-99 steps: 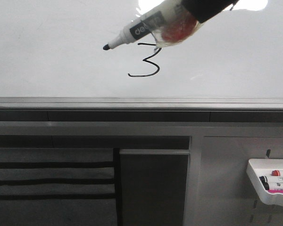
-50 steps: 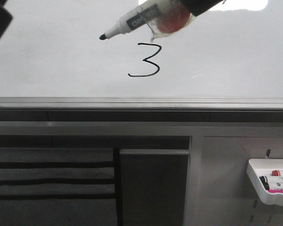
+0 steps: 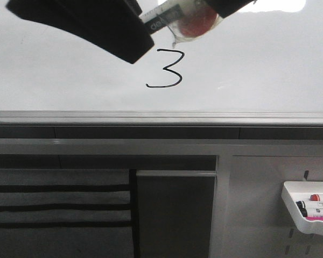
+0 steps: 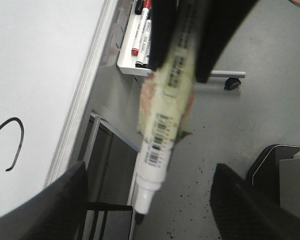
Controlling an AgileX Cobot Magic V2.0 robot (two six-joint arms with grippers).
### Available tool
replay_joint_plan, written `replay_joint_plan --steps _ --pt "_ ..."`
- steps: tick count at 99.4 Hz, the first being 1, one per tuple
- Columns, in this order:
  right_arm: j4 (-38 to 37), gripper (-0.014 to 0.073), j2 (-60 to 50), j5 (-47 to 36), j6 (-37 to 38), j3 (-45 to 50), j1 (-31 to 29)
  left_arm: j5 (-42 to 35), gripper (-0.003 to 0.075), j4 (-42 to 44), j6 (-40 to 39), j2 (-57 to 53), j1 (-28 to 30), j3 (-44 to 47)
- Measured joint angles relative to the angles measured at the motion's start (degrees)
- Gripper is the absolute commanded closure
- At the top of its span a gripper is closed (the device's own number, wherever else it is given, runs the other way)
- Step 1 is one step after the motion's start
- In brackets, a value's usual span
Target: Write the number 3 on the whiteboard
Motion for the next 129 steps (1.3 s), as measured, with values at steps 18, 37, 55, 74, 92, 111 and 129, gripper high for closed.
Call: replay_joint_plan --steps 18,37,55,74,92,111,129 --pt "0.0 0.0596 0.0 0.0 -0.09 0.0 0.0 0.03 0.0281 0.0 1.62 3.33 0.0 -2.72" --pt "0.0 0.0596 0.0 0.0 -0.09 0.0 0.03 0.79 0.0479 0.0 2.89 4.09 0.0 -2.92" --pt "0.0 0.0596 0.0 -0.34 -0.09 0.0 0.03 1.39 0.0622 -0.45 3.01 4.09 0.0 -3.0" --pt "-0.11 0.0596 0.0 -0.79 -0.09 0.0 0.03 1.76 0.0705 -0.71 3.51 4.09 0.0 -3.0" --pt "-0.11 0.0589 0.0 -0.43 -0.09 0.0 0.03 2.23 0.0741 -0.61 4.01 4.09 0.0 -3.0" --pt "-0.01 0.0348 0.0 -0.58 -0.09 0.0 0.03 2.37 0.0741 -0.61 4.11 4.09 0.0 -3.0" --pt "0.21 0.0216 -0.57 -1.96 5.1 0.0 -1.99 1.92 0.0741 -0.73 3.05 4.09 1.5 -3.0"
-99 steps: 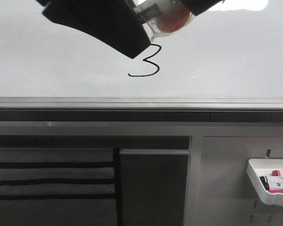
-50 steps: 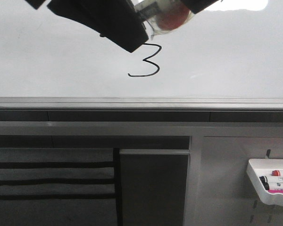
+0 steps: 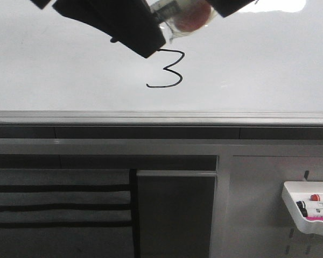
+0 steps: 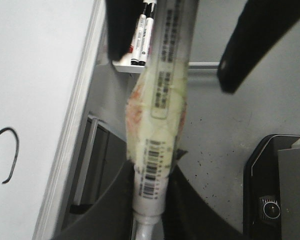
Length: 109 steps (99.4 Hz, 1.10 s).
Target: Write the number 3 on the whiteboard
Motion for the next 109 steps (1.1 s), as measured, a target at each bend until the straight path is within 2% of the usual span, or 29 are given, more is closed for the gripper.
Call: replay_joint_plan --steps 9,24,38,52,67,82,109 --pt "-0.25 0.0215 -2.21 -0.79 4.99 0.0 -4.19 -0.56 0.0741 0.0 -3.13 0.0 3.25 -0.03" --pt "-0.49 0.0215 -6.73 -1.01 13.02 0.21 -12.87 -4.65 0.0741 -0.08 -10.24 0.0 12.35 0.47" --pt "-0.52 0.0216 -8.88 -0.56 16.3 1.03 -17.98 -13.02 0.0741 -0.51 -17.97 0.0 21.31 4.76" --pt "-0.52 0.0215 -9.01 0.5 17.46 2.42 -19.18 -24.91 0.0741 -5.43 -22.49 0.25 27.52 11.34" --pt "-0.62 0.0215 -9.01 0.62 17.73 3.38 -19.27 -35.37 0.0741 -11.27 -23.18 1.77 28.89 16.06" --pt "-0.62 0.0215 -9.01 0.52 17.77 3.5 -19.27 -38.43 0.0741 -12.41 -23.28 3.7 28.89 16.65" --pt "-0.62 0.0216 -9.01 0.41 17.77 3.6 -19.27 -39.35 0.0741 -13.2 -23.28 5.45 28.89 16.65"
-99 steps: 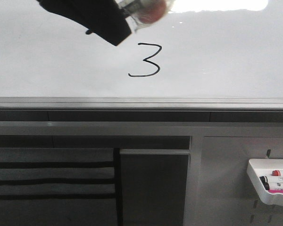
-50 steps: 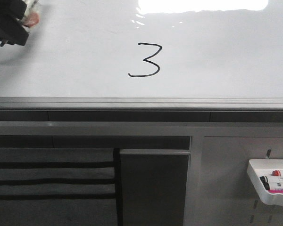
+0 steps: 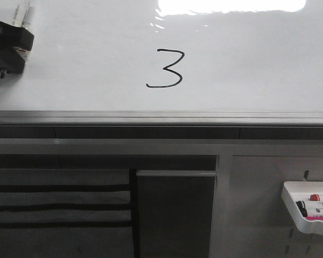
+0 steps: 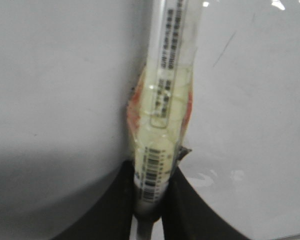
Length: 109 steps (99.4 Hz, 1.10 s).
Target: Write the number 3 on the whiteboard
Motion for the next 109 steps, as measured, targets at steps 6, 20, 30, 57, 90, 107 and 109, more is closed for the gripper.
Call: replay_joint_plan --steps 6,20,30,57,90,107,109 --pt "0.0 0.0215 0.0 0.0 0.0 0.0 0.0 -0.09 0.074 -0.53 0.0 0.07 0.0 0.0" --pt "0.0 0.0216 0.0 0.0 0.0 0.0 0.0 -0.09 0.0703 -1.05 0.0 0.07 0.0 0.0" --pt "0.0 0.0216 0.0 0.0 0.0 0.0 0.0 -0.09 0.0584 -1.14 0.0 0.07 0.0 0.0" --pt "0.0 0.0216 -1.43 -0.08 2.41 0.0 0.0 1.53 0.0293 2.37 0.0 -1.46 0.0 0.0" --pt "-20.7 0.0334 -11.16 9.26 34.38 0.0 0.0 23.05 0.0312 21.27 -4.73 -18.43 0.13 0.0" --pt "-29.88 0.0337 -16.29 8.43 52.6 5.58 -0.12 30.4 0.044 36.13 -21.83 -29.87 0.42 0.6" --pt "-30.24 0.0342 -17.2 7.17 53.47 6.83 -0.12 30.51 0.0458 36.77 -23.36 -31.27 0.58 0.98"
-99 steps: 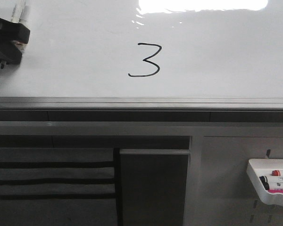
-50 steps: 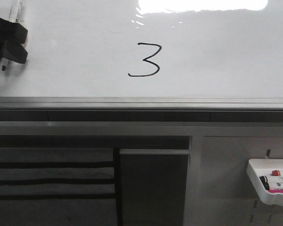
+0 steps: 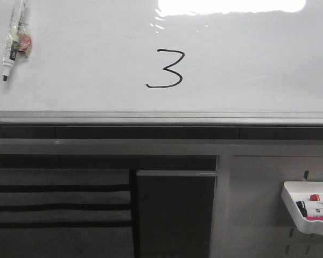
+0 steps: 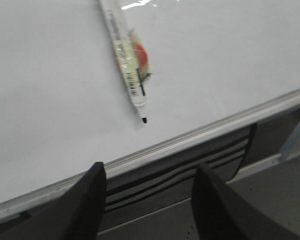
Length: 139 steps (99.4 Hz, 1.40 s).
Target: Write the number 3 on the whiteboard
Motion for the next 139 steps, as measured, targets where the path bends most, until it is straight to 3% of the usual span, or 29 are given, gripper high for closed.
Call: replay_joint_plan --steps 9,23,27,43,58,107,139 --pt "-0.33 0.0403 -4.52 -5.82 3.04 5.36 0.0 -1.41 0.0552 2.01 -3.55 -5.65 0.54 2.73" --pt "-0.58 0.0607 -11.76 -13.76 4.19 11.7 0.0 -7.87 0.0724 2.61 -4.86 -14.38 0.52 9.75" --pt "-0.68 0.0666 -13.68 -15.36 4.19 13.09 0.0 -9.94 0.0739 2.61 -4.96 -16.53 0.52 11.88" --pt "-1.77 0.0662 -18.7 -18.85 2.13 16.74 0.0 -17.85 0.0741 2.4 -5.05 -22.37 0.52 18.6" --pt "-2.47 0.0663 -19.58 -17.29 1.36 17.88 0.0 -24.88 0.0741 0.1 -5.05 -23.7 0.52 22.13" --pt "-2.72 0.0663 -19.58 -15.25 1.24 18.08 0.0 -26.45 0.0741 -0.79 -5.05 -24.94 0.64 25.18" --pt "-2.86 0.0663 -19.58 -15.05 1.24 18.08 0.0 -29.29 0.0741 -3.54 -5.05 -43.59 5.55 38.26"
